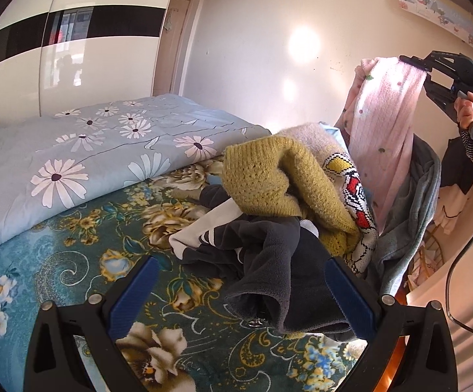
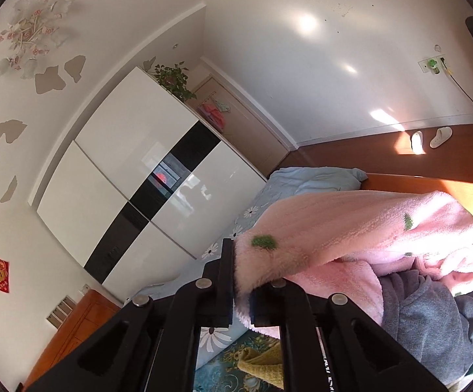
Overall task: Fold clothes
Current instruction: 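Lift the pink fleece garment out of the pile with the right gripper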
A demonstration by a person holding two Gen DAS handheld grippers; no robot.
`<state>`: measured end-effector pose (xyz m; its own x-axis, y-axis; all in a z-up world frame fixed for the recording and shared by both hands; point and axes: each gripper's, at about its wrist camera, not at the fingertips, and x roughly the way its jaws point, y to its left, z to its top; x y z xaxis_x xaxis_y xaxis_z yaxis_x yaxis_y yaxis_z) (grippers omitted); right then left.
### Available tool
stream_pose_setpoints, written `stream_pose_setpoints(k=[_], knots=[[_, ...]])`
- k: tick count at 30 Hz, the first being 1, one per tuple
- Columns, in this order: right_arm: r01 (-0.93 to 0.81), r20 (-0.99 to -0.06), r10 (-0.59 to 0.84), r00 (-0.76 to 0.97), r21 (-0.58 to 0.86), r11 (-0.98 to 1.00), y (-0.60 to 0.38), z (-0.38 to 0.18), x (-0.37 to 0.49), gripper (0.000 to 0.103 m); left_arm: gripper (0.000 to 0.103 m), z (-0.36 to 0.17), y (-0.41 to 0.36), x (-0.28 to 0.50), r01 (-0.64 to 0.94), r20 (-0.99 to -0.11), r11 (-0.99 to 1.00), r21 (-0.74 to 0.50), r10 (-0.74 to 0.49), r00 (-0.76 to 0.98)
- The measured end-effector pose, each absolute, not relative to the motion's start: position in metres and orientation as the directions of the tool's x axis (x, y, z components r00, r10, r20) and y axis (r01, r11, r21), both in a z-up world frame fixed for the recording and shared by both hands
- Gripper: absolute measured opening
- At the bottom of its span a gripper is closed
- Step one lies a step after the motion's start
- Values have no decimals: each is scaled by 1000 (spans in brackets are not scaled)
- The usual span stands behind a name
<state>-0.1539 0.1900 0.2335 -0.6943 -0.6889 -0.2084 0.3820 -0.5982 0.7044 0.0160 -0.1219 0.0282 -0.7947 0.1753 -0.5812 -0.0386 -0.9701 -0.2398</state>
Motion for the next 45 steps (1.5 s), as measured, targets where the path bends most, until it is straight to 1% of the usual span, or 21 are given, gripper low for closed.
stream_pose_setpoints(k=[3,6,11,14,15,18,23,27,31,36,38,41,45], knots=[[419,-193,-701,-686,683,-598,178,256,-143,8,103,37,-127,21,-35,-566,-969,-243,171,-806],[467,-146,-720,-679,670,-577,168,288,-130,8,103,45,-131,26,-28,-556,-967,-255,170,-814],[575,-58,-745,-665,596,-560,146,353,-98,7,103,60,-135,36,-21,-532,-967,-253,158,-832],[636,-7,-768,-640,556,-535,135,372,-81,6,103,65,-137,43,-25,-517,-964,-265,164,-840],[645,-4,-776,-631,553,-527,131,374,-77,6,103,65,-137,45,-25,-517,-964,-266,165,-840],[662,-39,-809,-587,552,-507,109,368,-71,6,103,69,-138,53,-32,-509,-963,-267,169,-844],[724,-65,-865,-497,519,-455,58,364,-47,6,103,78,-153,77,-18,-493,-967,-254,145,-858],[781,-61,-901,-430,476,-405,9,374,-13,6,103,81,-184,108,33,-488,-969,-246,94,-868],[833,-52,-936,-348,441,-334,-46,386,29,6,103,74,-228,146,100,-497,-961,-256,42,-867],[861,-60,-971,-231,452,-233,-119,371,73,6,103,57,-290,211,216,-516,-945,-247,-61,-855],[865,-84,-980,-180,460,-198,-154,356,88,6,103,49,-319,243,275,-522,-929,-247,-111,-846],[866,-139,-987,-81,480,-139,-213,320,111,6,103,37,-361,297,377,-529,-892,-248,-201,-825],[841,-235,-970,59,535,-78,-296,250,142,6,103,17,-407,367,516,-554,-822,-239,-321,-768]])
